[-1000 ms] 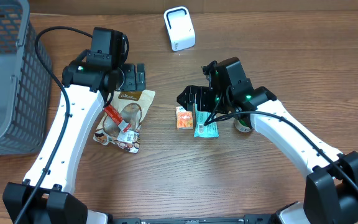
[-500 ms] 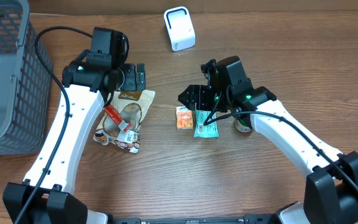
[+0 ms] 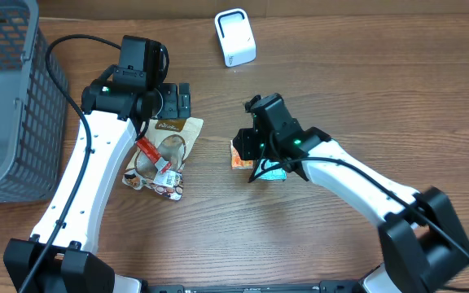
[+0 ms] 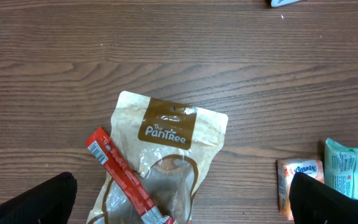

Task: Scan the item barcode
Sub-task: 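Lower the right gripper onto the orange Kleenex tissue pack and grasp it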

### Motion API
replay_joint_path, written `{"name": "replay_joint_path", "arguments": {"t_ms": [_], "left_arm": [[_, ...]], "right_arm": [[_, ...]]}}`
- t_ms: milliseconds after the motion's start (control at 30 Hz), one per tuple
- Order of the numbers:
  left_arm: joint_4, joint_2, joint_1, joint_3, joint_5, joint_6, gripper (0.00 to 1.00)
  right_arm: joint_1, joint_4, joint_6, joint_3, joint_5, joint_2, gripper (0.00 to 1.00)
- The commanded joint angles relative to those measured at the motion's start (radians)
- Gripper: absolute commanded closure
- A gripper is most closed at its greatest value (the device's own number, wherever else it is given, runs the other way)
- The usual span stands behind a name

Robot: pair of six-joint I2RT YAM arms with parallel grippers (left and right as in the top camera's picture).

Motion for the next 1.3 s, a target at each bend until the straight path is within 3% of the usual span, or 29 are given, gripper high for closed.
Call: {"name": "replay_joint_path", "arguments": {"t_ms": [0,367,867,967,1100,1267], "left_arm": [[0.0,-0.011,-0.005,0.016,-0.008,0.008,0.0],[0.0,-0.011,-0.005,0.016,-0.008,0.008,0.0],[0.0,-0.011,-0.005,0.016,-0.008,0.008,0.0],[0.0,-0.011,-0.005,0.016,-0.008,0.008,0.0],[0.0,-0.011,-0.005,0.016,-0.008,0.008,0.0],[0.0,-0.011,-0.005,0.016,-0.008,0.008,0.0]], "right_arm": [[-0.005,0.01,-0.004,-0.011,0.053,0.057,0.67],[-0.009,-0.011,-0.003,-0.018,0.076,0.079,0.66],[-0.009,0.094,0.03,-0.069,0.093,0.163,0.67],[-0.009,0.091,0.035,-0.069,0.069,0.177,0.72],[-0.011,0.088,0.035,-0.066,0.026,0.171,0.95],[-0.068,0.01,0.021,-0.001,-0.138,0.08,0.96]]}}
